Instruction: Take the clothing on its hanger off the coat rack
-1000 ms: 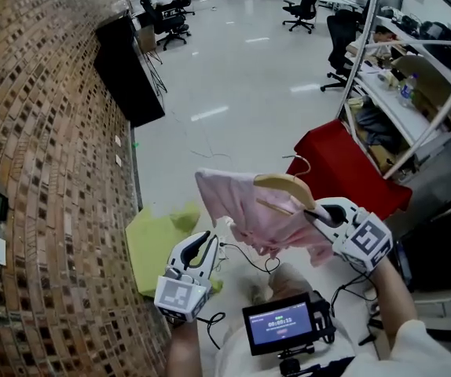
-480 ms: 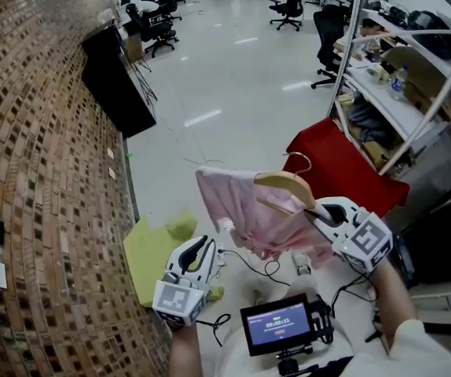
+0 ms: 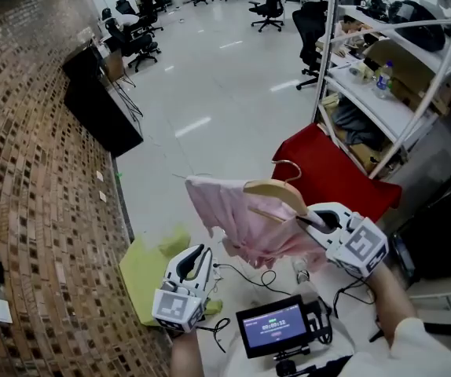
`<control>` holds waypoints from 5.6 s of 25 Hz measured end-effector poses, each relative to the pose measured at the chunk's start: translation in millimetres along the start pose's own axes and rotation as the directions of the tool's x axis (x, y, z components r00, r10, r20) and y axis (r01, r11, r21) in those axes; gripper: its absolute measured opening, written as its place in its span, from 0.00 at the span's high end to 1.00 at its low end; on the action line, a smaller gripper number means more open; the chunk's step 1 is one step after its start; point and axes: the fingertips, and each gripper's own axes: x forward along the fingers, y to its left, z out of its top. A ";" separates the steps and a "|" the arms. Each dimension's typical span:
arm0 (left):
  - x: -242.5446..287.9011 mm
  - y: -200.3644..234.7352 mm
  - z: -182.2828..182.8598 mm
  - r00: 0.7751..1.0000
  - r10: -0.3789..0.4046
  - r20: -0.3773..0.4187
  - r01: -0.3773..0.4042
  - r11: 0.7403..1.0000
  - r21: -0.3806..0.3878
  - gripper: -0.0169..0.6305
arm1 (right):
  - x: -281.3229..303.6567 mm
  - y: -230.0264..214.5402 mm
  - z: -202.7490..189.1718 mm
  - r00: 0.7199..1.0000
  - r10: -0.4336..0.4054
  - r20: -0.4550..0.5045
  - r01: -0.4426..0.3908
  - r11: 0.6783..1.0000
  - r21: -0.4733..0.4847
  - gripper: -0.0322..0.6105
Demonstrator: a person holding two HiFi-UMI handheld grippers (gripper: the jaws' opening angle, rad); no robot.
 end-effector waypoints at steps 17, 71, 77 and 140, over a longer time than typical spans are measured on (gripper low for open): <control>234.6 -38.9 66.1 0.996 -0.080 -0.042 0.081 0.996 0.027 0.89 | -80.3 -254.4 -31.8 0.997 -0.075 -0.003 0.075 0.997 0.001 0.88; 621.4 -180.6 122.4 0.960 -0.197 -0.198 0.205 0.979 0.019 0.89 | -249.1 -760.8 -282.4 0.817 -0.532 -0.224 0.571 0.799 0.186 0.88; 621.0 -175.9 116.1 0.962 -0.192 -0.196 0.200 0.980 0.021 0.89 | -220.9 -755.3 -308.1 0.815 -0.517 -0.261 0.564 0.811 0.156 0.88; 583.9 -136.4 53.3 0.947 -0.052 -0.316 0.048 0.999 -0.019 0.89 | 20.8 -646.8 -610.2 0.931 -0.170 -0.322 0.364 0.482 0.797 0.88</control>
